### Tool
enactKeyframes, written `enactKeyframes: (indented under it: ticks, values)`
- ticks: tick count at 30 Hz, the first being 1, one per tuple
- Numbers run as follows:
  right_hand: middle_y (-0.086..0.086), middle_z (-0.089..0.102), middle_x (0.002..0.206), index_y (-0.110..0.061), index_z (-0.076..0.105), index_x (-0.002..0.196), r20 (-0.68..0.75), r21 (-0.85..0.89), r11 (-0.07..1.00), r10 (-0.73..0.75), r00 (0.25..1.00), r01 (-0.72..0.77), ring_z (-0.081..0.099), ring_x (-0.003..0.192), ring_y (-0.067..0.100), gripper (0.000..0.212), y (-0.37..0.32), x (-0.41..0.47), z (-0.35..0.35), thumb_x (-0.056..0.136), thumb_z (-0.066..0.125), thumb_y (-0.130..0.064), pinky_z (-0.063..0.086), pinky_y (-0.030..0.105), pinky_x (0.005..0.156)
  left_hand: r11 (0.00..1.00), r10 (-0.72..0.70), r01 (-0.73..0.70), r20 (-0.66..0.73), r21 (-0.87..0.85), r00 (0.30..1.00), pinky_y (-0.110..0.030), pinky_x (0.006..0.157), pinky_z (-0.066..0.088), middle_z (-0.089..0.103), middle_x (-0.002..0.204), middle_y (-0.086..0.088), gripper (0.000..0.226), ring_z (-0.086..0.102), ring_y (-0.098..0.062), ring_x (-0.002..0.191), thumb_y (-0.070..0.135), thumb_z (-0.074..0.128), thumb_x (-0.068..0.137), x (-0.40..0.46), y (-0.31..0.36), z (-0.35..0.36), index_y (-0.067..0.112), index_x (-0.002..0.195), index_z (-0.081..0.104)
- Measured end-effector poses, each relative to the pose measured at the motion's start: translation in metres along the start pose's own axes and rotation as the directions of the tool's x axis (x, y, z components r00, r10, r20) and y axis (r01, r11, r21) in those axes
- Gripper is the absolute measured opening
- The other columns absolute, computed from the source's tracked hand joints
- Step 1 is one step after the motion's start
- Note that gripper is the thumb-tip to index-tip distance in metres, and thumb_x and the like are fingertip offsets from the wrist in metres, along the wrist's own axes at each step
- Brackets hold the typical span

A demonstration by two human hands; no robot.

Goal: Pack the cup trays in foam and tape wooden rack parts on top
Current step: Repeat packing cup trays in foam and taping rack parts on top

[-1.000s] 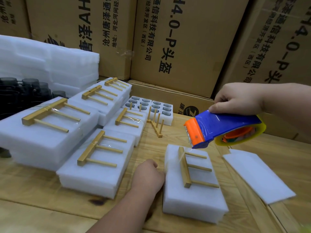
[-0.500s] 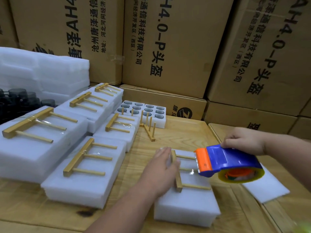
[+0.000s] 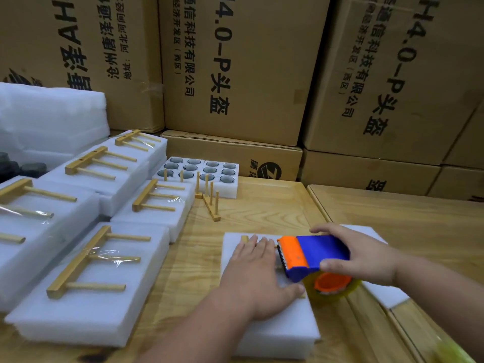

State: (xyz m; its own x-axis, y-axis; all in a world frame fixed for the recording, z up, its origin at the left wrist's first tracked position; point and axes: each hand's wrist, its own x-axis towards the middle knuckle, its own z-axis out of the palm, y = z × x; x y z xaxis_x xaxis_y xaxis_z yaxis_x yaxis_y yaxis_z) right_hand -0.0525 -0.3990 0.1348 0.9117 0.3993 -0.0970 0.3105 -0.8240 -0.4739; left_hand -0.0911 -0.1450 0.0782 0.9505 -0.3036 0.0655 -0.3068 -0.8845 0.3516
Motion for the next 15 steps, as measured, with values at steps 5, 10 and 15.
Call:
enactKeyframes:
  ticks: [5, 10, 15]
  values:
    - [-0.039, 0.033, 0.137, -0.070, 0.013, 0.143, 0.007, -0.276, 0.958, -0.074, 0.997, 0.073, 0.044, 0.124, -0.007, 0.102, 0.013, -0.005, 0.010, 0.067, 0.080, -0.058, 0.045, 0.020, 0.098, 0.994, -0.113, 0.113, 0.001, 0.008, 0.994, -0.048, 0.124, 0.014, 0.029, 0.160, -0.002, 0.116, 0.018, -0.024, 0.150, 0.088, 0.048, 0.070, 0.010, 0.017, -0.003, 0.016, 0.157, 0.022]
    - [-0.037, 0.037, 0.137, -0.075, 0.012, 0.138, -0.005, -0.246, 0.966, -0.085, 0.996, 0.081, 0.051, 0.120, -0.002, 0.099, 0.017, -0.009, 0.007, 0.069, 0.069, -0.032, 0.050, 0.024, 0.094, 0.987, -0.148, 0.146, 0.022, 0.072, 0.989, -0.052, 0.124, 0.003, 0.009, 0.170, 0.003, 0.137, -0.008, -0.016, 0.156, 0.100, 0.031, 0.056, 0.008, 0.020, 0.008, 0.016, 0.162, 0.009]
    - [-0.042, 0.033, 0.139, -0.070, 0.017, 0.142, -0.026, -0.281, 0.957, -0.087, 0.996, 0.076, 0.038, 0.126, -0.015, 0.096, 0.027, -0.020, 0.000, 0.070, 0.070, -0.036, 0.041, 0.015, 0.095, 0.981, -0.150, 0.145, 0.033, 0.128, 0.988, -0.052, 0.124, 0.001, -0.003, 0.171, 0.001, 0.134, -0.014, -0.015, 0.155, 0.101, 0.028, 0.062, 0.010, 0.019, 0.012, 0.016, 0.162, 0.000]
